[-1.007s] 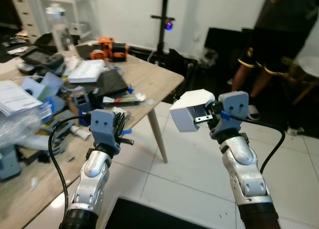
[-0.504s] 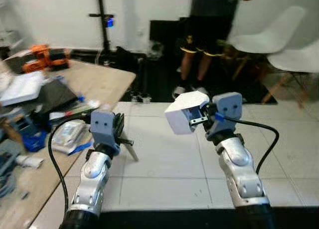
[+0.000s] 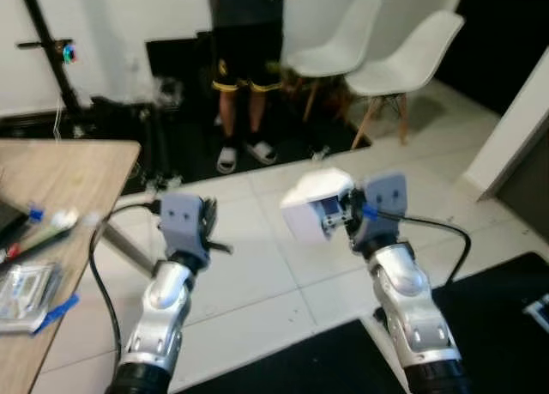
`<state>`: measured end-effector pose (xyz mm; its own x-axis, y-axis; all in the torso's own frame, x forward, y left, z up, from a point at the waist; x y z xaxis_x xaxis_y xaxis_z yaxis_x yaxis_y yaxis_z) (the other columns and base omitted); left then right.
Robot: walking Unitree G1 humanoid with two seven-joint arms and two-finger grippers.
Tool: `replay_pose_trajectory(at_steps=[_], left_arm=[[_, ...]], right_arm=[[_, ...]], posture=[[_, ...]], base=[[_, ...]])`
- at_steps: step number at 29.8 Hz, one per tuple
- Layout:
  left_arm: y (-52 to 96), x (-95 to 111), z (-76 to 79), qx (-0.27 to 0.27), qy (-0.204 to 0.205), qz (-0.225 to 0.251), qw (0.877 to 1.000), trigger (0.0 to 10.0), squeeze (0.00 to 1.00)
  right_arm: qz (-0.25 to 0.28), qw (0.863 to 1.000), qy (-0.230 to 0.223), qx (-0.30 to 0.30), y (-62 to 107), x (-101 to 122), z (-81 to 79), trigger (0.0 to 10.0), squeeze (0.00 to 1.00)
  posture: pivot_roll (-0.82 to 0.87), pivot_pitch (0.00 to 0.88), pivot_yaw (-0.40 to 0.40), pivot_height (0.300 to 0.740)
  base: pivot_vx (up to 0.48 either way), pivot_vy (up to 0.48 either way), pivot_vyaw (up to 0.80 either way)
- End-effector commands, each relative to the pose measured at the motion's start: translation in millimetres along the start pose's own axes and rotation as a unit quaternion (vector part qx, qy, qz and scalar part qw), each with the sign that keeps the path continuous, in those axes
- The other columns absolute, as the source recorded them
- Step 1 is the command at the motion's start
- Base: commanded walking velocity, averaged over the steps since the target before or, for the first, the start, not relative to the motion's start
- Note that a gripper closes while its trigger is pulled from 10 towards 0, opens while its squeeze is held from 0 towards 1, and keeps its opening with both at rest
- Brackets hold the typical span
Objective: Picking trash to rubbish bin
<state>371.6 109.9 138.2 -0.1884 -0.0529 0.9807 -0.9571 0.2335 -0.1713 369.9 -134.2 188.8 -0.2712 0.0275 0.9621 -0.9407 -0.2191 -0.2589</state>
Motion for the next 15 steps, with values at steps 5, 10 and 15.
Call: replay_pose_trajectory(at_steps=[5,10,15], left_arm=[[4.1,-12,0.6,-0.004,-0.001,-0.023,1.000,10.0,0.00],[12.2,-30,-6.0,-0.003,-0.009,-0.055,0.998,10.0,0.00],[25.0,-57,-10.3,0.000,-0.015,-0.101,0.995,10.0,0.00]], right_arm=[[-0.031,0.999,-0.006,-0.002,6.7,-19,0.2,10.0,0.00],[-0.094,0.995,-0.011,-0.007,21.0,-54,6.5,10.0,0.00],[-0.163,0.986,-0.016,-0.011,40.2,-94,9.4,10.0,0.00]], posture=[[-0.05,0.051,0.009,0.740],[-0.05,0.054,0.008,0.740],[-0.05,0.056,0.010,0.740]], base=[[0.000,0.000,-0.80],[0.000,0.000,-0.80],[0.000,0.000,-0.80]])
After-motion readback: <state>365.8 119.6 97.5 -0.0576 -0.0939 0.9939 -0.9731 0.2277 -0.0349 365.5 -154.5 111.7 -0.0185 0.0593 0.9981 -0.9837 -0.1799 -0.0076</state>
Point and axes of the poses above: a point about 5 cm out from each wrist's last joint towards the gripper, its own y axis pointing back from the gripper into the wrist, its own x axis along the axis of the wrist's last joint, z = x × y, the point moved 6 cm from there along -y, pointing out of the wrist towards the gripper, and after that the axes turned 5 degrees about -y, right-handed, at the moved point
